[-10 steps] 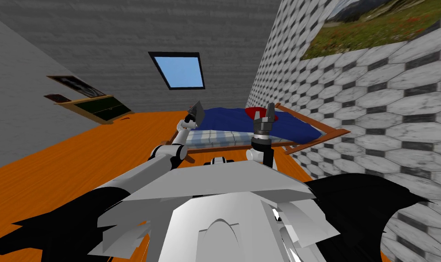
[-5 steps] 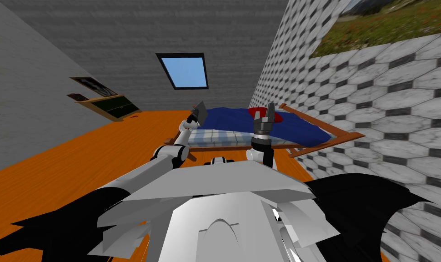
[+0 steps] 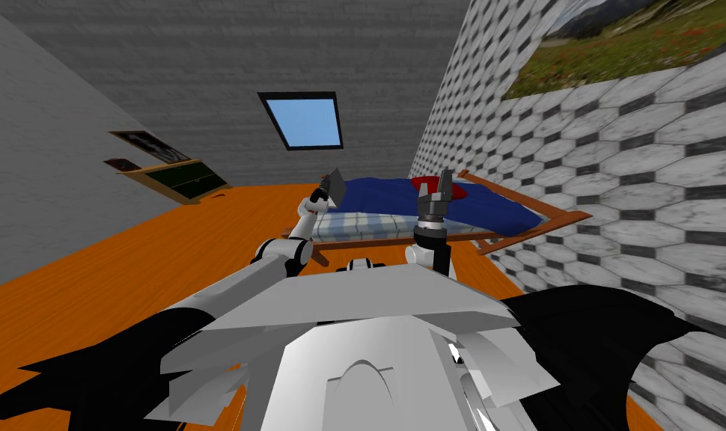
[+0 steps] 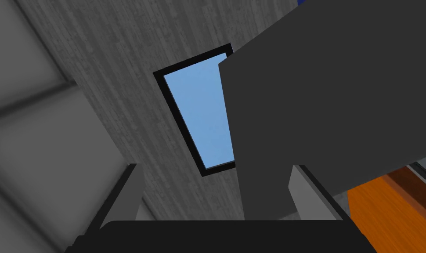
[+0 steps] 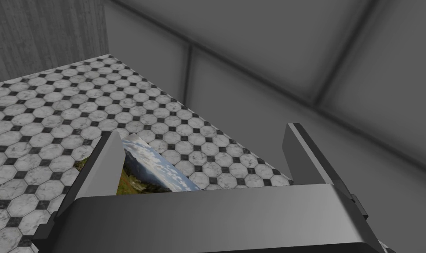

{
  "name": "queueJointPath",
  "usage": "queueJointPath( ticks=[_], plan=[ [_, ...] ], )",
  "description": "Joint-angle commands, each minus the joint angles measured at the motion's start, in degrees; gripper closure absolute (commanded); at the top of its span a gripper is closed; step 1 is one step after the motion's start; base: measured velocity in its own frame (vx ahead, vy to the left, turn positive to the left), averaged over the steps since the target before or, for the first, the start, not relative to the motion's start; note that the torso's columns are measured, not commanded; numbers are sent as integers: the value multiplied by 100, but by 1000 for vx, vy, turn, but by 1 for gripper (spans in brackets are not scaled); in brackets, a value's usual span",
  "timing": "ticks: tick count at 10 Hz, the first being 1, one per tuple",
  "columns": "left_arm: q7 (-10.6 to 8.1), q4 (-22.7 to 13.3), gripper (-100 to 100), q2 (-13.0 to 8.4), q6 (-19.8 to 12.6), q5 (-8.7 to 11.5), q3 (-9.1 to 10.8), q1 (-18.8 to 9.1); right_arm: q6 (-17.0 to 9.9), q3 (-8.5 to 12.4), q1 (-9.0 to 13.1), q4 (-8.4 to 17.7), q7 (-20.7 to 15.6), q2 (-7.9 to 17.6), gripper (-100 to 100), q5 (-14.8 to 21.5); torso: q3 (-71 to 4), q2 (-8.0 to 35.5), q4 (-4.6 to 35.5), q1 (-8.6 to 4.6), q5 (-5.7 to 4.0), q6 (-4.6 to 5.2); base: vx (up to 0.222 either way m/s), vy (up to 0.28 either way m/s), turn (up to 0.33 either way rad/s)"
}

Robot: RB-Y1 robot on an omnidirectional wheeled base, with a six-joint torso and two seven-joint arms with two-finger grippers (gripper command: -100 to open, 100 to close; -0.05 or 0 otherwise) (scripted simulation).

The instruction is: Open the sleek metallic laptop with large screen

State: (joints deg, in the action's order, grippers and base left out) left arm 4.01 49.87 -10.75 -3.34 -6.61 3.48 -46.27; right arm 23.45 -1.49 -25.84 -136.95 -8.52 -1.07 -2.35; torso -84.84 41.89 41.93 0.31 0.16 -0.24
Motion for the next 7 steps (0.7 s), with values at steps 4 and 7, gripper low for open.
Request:
queueJointPath(
  ticks=[4,7],
  plan=[
    [-414,196,-100,-700,245,540,-700,122,1,-2,-2,-1,0,-3,0,0,22,31,33,-57,-24,24,61,-103,88],
    [-818,375,-100,-1263,488,1065,-1251,252,0,-2,-1,-1,0,-2,0,0,32,46,38,-19,-13,25,67,-121,91]
  ],
)
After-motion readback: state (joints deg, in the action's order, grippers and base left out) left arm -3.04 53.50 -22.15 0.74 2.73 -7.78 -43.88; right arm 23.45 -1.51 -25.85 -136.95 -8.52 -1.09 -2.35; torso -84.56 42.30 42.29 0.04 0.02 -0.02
